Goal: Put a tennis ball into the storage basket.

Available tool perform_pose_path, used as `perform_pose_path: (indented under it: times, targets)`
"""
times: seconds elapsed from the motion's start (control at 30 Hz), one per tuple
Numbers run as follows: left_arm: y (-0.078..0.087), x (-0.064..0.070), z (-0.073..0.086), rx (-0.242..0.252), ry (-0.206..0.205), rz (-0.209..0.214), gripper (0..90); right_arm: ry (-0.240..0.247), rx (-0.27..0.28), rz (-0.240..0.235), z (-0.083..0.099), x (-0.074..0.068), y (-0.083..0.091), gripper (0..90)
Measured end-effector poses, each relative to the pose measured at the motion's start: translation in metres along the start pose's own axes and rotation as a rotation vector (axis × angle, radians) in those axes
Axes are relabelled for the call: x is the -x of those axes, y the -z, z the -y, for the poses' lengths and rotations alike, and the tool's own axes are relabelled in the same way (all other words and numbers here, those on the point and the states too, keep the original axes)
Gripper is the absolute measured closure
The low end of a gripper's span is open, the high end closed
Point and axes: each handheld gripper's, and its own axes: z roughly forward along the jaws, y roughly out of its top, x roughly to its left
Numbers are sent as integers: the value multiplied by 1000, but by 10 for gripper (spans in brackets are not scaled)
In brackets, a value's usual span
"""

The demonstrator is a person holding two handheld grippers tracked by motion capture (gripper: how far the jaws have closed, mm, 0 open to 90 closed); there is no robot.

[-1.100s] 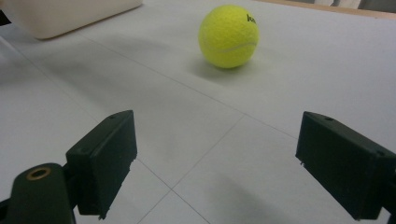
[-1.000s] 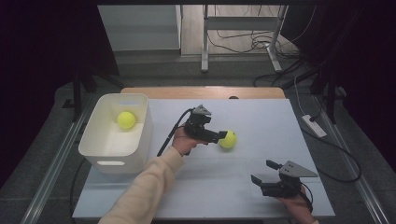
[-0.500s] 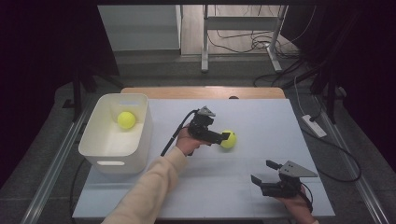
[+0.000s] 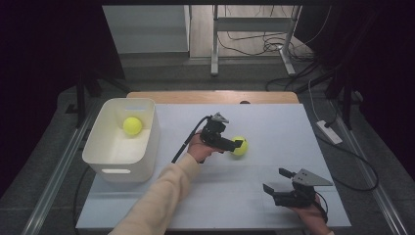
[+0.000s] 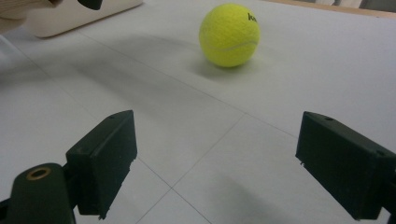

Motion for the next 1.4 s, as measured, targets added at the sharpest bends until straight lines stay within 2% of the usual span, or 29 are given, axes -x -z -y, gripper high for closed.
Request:
perform_pose_path:
  times: [0.77,1.4]
  targets:
    - [-24,2,1,-46,-7,6,54,-2,2,-3,0,0,0,122]
    - [-36,3,4,-79,-13,2,51,0,0,-2,1,1,0,122]
